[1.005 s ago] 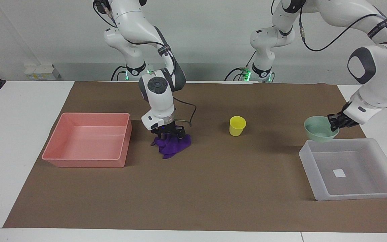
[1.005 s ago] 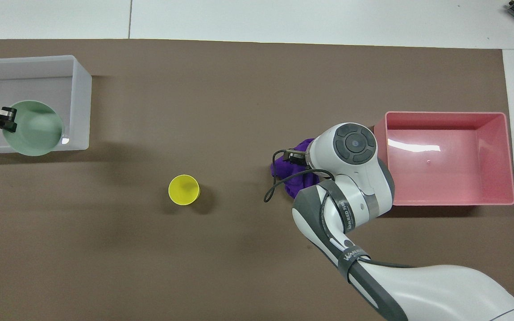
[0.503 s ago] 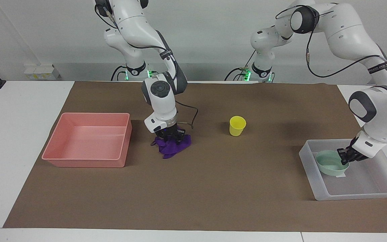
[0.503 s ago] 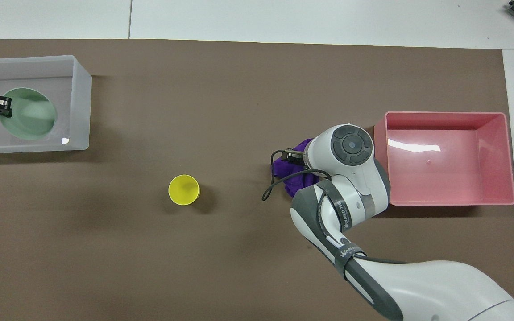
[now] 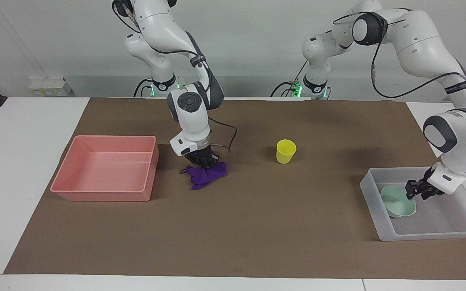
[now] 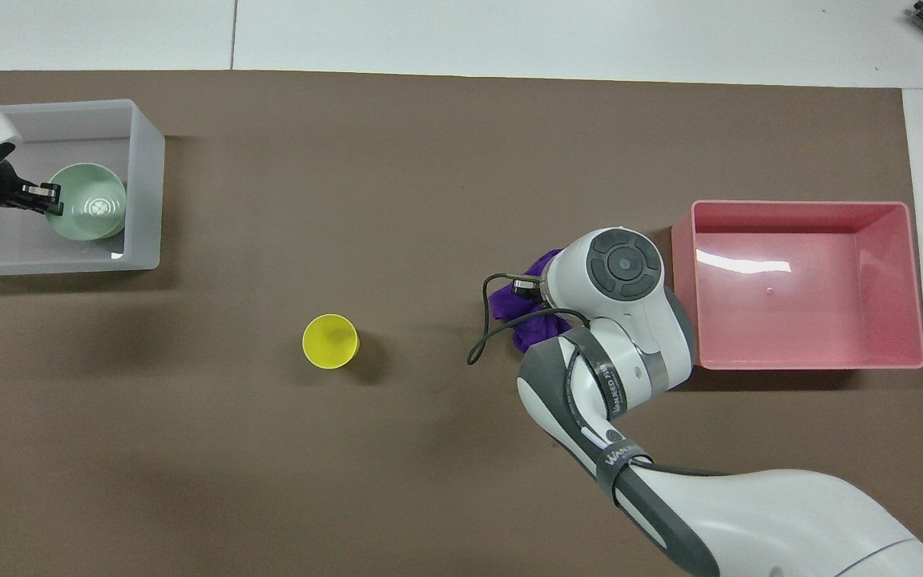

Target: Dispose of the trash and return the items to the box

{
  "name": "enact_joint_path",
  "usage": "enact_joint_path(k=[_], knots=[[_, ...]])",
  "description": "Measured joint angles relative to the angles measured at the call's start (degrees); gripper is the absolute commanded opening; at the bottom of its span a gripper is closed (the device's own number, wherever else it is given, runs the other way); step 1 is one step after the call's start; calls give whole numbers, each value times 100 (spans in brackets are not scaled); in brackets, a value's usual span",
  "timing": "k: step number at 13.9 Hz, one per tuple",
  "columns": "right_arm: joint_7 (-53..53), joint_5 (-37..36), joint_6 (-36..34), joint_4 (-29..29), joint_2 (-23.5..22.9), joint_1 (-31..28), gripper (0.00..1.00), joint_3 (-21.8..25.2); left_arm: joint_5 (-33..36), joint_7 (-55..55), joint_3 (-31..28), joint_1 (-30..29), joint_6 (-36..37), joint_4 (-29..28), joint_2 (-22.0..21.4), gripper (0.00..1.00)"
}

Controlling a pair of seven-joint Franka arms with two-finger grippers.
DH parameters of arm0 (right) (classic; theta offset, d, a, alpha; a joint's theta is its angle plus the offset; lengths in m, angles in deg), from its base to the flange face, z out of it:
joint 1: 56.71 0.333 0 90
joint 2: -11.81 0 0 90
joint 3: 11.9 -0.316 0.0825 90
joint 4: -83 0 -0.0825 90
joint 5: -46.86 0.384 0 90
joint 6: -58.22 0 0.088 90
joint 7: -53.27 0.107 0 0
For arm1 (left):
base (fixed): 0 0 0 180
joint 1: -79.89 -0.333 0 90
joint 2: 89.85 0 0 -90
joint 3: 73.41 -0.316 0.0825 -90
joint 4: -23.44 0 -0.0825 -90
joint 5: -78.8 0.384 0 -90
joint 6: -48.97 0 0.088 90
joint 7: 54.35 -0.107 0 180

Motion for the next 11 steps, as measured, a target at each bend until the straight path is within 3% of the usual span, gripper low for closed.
enact_joint_path(k=[3, 6, 9, 11], knots=[[-1, -20, -434, -82, 440, -203, 0, 9, -195, -51, 237, 0, 1348, 482, -381, 100], [-198, -40, -973, -196, 930, -503, 0, 25, -649, -12, 580, 86, 2385, 582, -1006, 100], [-796, -46, -1316, -229, 1421, -1029, 0, 44, -803, -5, 632, 507, 3416, 415, -1222, 100], [-1178, -46, -1482, -231, 1682, -1376, 0, 55, -1052, 69, 646, 819, 3400, -100, -1264, 100]])
